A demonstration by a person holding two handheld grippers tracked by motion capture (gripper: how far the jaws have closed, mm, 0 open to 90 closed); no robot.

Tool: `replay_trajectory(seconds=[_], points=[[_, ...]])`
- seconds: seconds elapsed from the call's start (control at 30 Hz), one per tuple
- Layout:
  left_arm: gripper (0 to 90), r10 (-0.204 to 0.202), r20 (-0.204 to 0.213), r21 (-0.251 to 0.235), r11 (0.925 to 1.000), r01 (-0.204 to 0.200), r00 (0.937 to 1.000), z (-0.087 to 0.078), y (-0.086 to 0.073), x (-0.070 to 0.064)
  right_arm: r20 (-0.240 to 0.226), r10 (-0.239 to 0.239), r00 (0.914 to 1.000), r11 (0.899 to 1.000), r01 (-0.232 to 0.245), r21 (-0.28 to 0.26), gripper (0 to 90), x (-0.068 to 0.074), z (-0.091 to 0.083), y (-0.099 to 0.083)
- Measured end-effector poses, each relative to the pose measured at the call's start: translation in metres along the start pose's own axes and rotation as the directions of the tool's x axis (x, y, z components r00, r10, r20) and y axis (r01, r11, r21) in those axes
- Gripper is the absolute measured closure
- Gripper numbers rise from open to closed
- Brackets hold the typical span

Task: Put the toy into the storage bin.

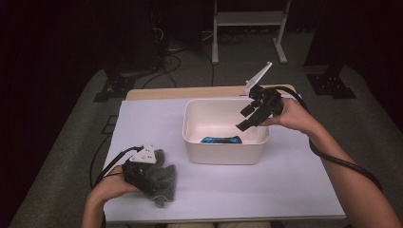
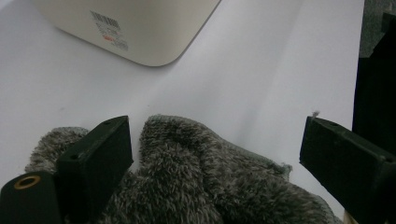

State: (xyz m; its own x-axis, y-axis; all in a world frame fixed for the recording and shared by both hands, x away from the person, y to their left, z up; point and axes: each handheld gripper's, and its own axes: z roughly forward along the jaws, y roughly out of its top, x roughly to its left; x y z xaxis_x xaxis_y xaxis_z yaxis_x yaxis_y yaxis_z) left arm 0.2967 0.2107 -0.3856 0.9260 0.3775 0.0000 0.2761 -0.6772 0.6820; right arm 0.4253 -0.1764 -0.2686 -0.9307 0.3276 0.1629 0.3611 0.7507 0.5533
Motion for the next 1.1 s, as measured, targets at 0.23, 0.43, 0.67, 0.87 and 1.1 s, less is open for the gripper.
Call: replay_trajectory(seconds=[0.23, 0.43, 0.67, 0.87, 1.1], points=[[8.8, 0.002, 0.010, 0.016, 0.9999, -0.003, 1.0000, 0.004, 0.000, 0.000, 0.008, 0.007, 0.9999, 1.000, -0.007, -0.026, 27.1, 0.003, -0.012, -0.011], [8.8, 0.000, 0.009, 0.014, 0.9999, 0.000, 1.0000, 0.005, 0.000, 0.000, 0.017, 0.015, 0.9997, 0.999, -0.015, -0.049, 27.0, 0.005, -0.021, -0.022], [8.8, -0.005, 0.008, 0.016, 0.9999, 0.005, 1.0000, 0.006, -0.001, 0.000, 0.027, 0.018, 0.9995, 0.998, -0.017, -0.054, 26.1, 0.009, -0.029, -0.030], [8.8, -0.005, 0.010, 0.016, 0.9999, 0.005, 0.9999, 0.007, -0.001, 0.000, 0.036, 0.017, 0.9992, 0.997, -0.014, -0.070, 25.3, 0.011, -0.036, -0.039], [8.8, -0.007, 0.008, 0.017, 0.9998, 0.007, 0.9999, 0.006, -0.001, 0.000, 0.041, 0.036, 0.9985, 0.996, -0.033, -0.080, 24.0, 0.011, -0.043, -0.051]])
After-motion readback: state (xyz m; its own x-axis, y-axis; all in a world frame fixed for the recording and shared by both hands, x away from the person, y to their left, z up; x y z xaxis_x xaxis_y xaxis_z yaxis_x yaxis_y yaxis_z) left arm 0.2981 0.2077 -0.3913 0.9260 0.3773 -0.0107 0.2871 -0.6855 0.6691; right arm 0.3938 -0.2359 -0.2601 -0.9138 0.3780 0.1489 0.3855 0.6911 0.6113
